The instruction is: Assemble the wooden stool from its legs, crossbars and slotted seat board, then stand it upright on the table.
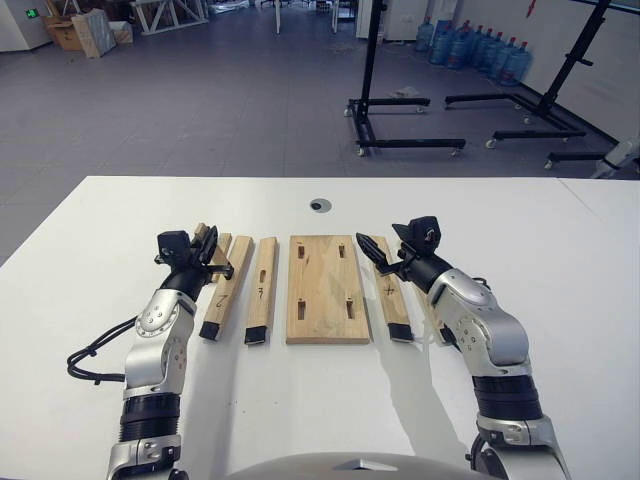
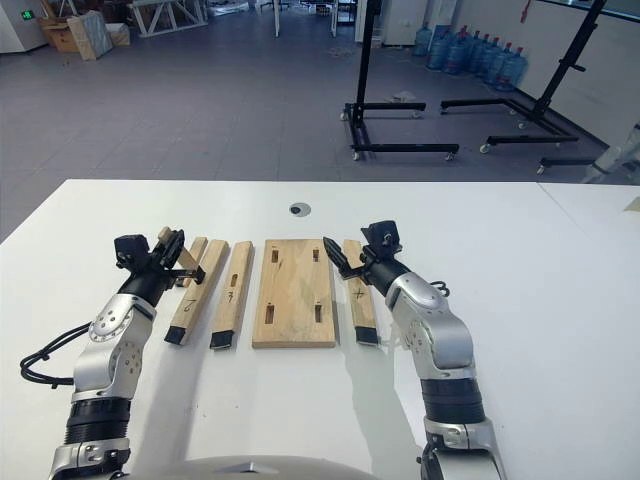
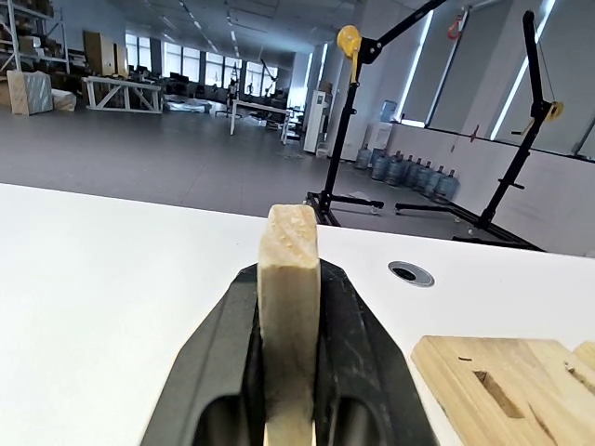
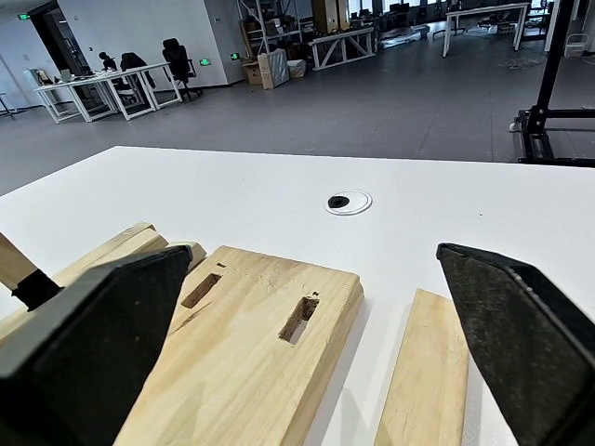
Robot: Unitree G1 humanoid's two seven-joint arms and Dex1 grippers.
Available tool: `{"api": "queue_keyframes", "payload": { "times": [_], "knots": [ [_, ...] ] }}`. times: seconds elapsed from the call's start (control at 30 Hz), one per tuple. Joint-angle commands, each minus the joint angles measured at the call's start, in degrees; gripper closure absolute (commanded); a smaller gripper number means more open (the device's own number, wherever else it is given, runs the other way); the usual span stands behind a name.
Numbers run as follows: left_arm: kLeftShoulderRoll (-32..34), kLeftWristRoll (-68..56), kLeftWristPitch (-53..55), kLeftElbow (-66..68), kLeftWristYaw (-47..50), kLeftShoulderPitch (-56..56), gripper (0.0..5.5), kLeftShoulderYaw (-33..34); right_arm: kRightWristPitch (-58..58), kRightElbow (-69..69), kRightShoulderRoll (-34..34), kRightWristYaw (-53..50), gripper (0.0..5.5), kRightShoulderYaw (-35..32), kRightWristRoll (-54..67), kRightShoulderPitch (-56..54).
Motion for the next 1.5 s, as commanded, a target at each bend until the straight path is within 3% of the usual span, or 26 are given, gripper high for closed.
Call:
{"api": "queue_keyframes", "payload": {
  "times": [0.03,0.57,0.6,1.03,1.27,1.5],
  "knots": [
    [1.2,3.2,-0.9,2.2,-0.3,1.5,5.12,-1.3,-0.2,0.2,0.2,-0.1,0.64,0.2,-0.3,0.2],
    [1.7,7.5,-6.4,7.0,-1.0,3.6,5.12,-4.3,-0.2,0.1,0.9,-0.4,0.64,0.5,-0.4,0.5],
    [1.7,7.5,-6.4,7.0,-0.9,3.5,4.75,-4.3,-0.2,0.2,0.9,-0.4,0.62,0.5,-0.4,0.4],
    [2.1,6.8,-1.2,-4.0,1.6,-1.0,2.95,-3.1,-0.2,-0.1,1.0,-0.6,0.62,0.5,-0.4,0.4],
    [4.0,8.4,8.7,-14.9,3.9,-9.3,2.90,-4.3,-0.2,-0.2,1.4,-0.5,0.62,0.9,-0.4,0.0],
    [4.2,10.0,15.7,-16.3,5.5,-16.1,2.90,-5.6,-0.5,0.1,1.6,-0.7,0.62,1.0,-0.5,-0.1]
  ]
}}
